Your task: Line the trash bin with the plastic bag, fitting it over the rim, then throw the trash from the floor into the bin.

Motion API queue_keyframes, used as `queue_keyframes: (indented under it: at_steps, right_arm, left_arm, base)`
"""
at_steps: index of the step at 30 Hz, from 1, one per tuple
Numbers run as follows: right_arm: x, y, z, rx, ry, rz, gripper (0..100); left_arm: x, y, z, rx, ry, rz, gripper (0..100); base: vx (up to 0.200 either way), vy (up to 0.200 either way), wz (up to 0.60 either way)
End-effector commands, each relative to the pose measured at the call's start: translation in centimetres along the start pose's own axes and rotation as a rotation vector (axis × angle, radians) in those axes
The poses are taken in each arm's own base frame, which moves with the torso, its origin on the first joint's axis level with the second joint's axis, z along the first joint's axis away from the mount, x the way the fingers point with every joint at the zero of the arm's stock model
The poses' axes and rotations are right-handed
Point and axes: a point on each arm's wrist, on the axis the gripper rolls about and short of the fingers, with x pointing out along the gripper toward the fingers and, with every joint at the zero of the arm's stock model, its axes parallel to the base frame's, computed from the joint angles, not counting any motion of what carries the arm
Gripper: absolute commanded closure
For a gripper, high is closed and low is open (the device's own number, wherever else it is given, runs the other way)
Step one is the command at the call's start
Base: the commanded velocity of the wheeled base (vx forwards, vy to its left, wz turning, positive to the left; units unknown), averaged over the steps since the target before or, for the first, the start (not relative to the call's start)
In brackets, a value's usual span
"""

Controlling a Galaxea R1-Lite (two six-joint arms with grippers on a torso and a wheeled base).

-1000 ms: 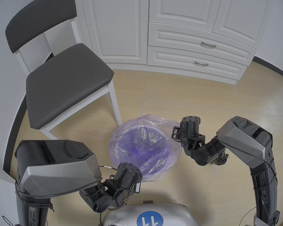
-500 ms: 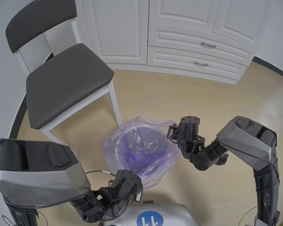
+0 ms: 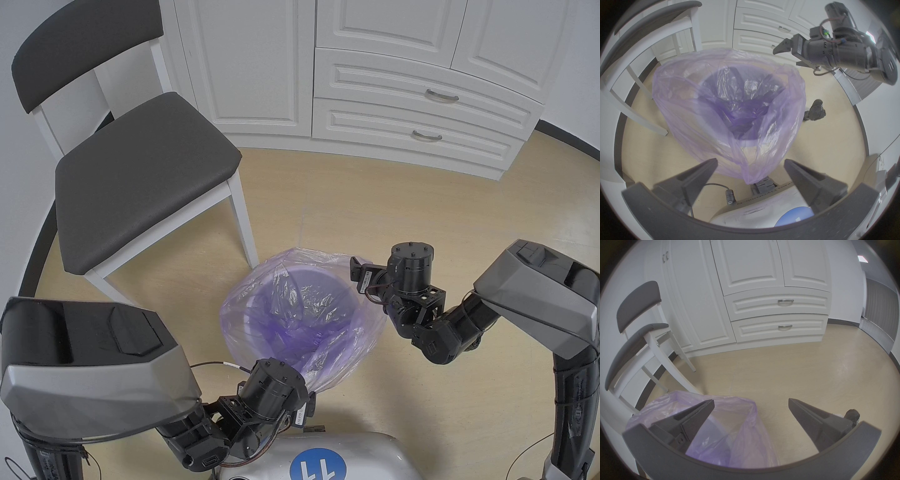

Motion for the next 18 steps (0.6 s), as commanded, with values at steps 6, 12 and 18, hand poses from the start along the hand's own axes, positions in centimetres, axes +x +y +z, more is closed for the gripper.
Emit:
queue_keyframes:
  at_steps: [6,12,18]
  right_arm:
    - [-6.4,-0.6,2.6,-0.146,0.042,0.096,0]
    - [-8.4,-1.4,0.3,-0.301,0.129,0.107,0]
    - [-8.3,-0.3,-3.4,-0.356,0.152,0.140,0]
  left_arm:
    - [-7.7,-0.7,3.4,-0.028,-0.132,-0.171,0]
    - [-10.2,0.7,5.2,0.000,-0.181,-0.171,0]
    - [-7.5,9.2,8.9,-0.048,-0.222,-0.020,0]
  base:
    - [0.000,0.000,0.00]
    - [0.000,0.000,0.00]
    - [0.000,0.000,0.00]
